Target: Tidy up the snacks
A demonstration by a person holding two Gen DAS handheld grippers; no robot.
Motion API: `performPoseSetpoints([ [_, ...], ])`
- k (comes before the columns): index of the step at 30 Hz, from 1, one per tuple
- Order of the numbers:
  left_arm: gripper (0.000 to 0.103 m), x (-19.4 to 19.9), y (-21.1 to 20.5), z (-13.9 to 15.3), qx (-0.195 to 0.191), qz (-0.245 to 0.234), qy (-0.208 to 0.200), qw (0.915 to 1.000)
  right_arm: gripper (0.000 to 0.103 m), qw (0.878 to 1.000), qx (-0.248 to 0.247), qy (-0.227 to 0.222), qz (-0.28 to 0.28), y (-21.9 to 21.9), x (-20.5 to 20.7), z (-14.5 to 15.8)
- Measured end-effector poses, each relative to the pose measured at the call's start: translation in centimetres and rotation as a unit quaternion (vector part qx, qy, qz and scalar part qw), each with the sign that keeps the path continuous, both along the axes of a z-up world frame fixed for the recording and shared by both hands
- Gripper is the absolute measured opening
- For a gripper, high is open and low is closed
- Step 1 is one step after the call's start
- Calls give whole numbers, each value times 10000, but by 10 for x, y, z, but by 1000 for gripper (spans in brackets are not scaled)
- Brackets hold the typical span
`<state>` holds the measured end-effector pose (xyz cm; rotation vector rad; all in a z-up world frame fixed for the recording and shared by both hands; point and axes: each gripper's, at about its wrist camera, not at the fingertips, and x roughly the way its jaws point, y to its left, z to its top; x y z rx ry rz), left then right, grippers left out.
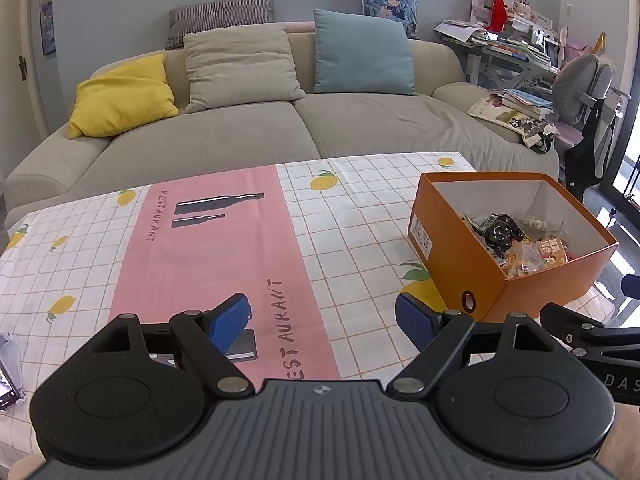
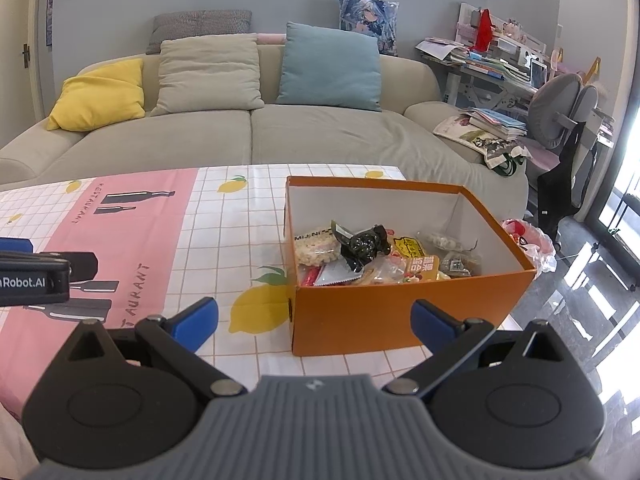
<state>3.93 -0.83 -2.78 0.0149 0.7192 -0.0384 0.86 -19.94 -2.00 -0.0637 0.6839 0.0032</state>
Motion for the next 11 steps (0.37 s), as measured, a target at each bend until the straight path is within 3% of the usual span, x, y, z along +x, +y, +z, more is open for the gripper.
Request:
performPoseSetpoints([
  [11,97,-1,0,-1,-55,35,26,10000,100,10000,-6,31,49,1,0,-2],
])
